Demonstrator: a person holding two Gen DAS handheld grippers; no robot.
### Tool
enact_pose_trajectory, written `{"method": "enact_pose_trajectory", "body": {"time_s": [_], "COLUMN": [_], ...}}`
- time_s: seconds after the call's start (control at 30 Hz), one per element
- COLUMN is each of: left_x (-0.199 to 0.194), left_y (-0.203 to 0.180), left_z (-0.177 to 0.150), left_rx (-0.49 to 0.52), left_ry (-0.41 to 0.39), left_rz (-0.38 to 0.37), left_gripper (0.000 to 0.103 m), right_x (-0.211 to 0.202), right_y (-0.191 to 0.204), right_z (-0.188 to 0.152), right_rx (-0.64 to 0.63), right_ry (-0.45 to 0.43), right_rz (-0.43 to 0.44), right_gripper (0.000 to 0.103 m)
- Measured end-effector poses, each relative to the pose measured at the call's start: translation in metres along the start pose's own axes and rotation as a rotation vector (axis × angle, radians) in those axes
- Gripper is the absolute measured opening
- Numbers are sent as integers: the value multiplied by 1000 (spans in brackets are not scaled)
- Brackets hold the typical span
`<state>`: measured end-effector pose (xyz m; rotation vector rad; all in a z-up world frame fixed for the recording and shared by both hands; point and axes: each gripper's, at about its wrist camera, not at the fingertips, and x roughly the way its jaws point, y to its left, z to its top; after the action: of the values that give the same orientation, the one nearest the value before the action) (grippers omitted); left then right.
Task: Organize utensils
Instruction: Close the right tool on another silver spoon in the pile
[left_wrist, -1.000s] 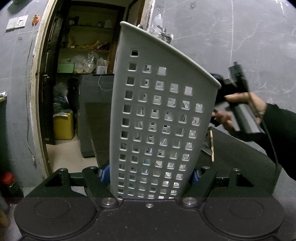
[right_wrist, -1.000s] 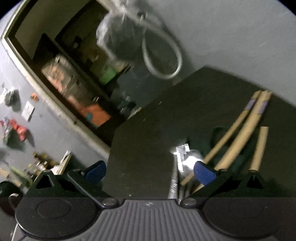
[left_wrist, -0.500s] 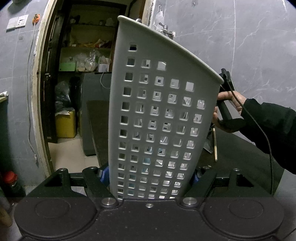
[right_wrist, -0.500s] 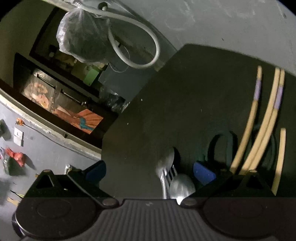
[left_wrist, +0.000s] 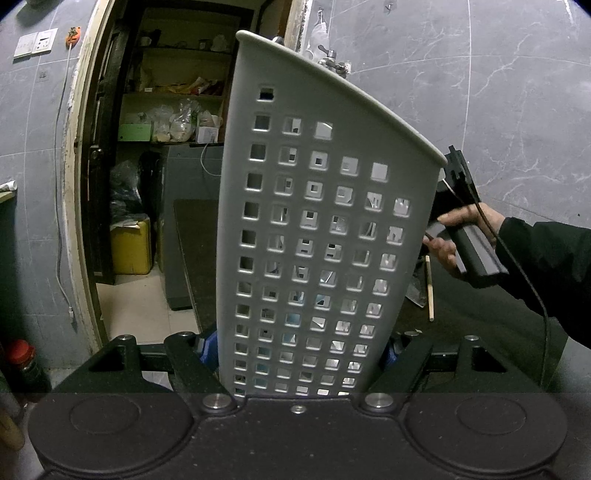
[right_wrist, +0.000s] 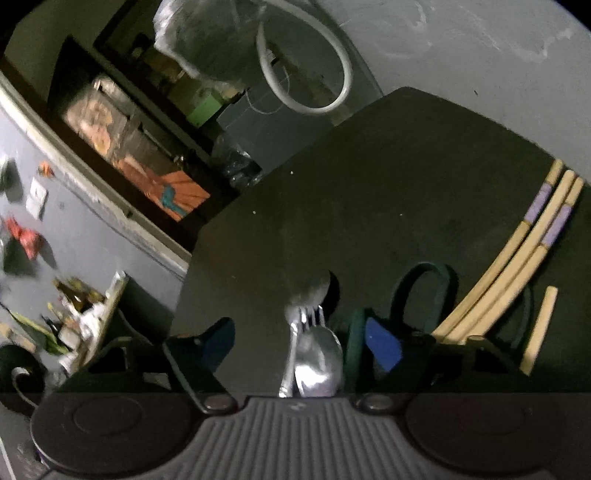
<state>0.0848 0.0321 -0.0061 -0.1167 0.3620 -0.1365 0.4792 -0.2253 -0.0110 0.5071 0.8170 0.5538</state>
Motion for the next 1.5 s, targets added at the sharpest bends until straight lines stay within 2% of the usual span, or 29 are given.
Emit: {"method": "enact_pose_trajectory", "body": {"time_s": [0.17, 0.23, 0.37, 0.67, 0.93, 1.2, 1.33, 1.4, 1.47, 1.5], "left_x": [0, 0, 0, -1, -1, -1, -2, -1, -1, -1], "left_y": [0, 0, 0, 1, 1, 1, 1, 1, 1, 1], "left_z": [0, 0, 0, 0, -1, 0, -1, -1, -1, -1], "left_rx": [0, 1, 0, -4, -4, -4, -3, -4, -4, -4], "left_ry": [0, -1, 0, 1, 1, 1, 2, 2, 2, 2], "left_rz": [0, 0, -1, -2, -2, -1, -1, -1, -1, -1], "left_gripper": [78, 78, 78, 78, 78, 78, 78, 78, 78, 78], "right_x": [-4, -5, -8, -13, 1, -7, -9, -9, -9, -9], "right_y": [12, 16, 21, 24, 31, 29, 31, 30, 31, 33], "right_z": [-9, -13, -15, -9, -7, -16, -18, -19, -22, -23], "right_rx": [-90, -124, -141, -148, -193, -201, -218, -220, -238, -254], "right_ry": [-10, -13, -27, -61, -3, 31, 27, 22, 21, 19], "right_rz": [-58, -84, -102, -18, -34, -46, -70, -87, -111, -131], "right_gripper": [57, 53, 54, 55, 55, 54, 43, 35, 20, 18]}}
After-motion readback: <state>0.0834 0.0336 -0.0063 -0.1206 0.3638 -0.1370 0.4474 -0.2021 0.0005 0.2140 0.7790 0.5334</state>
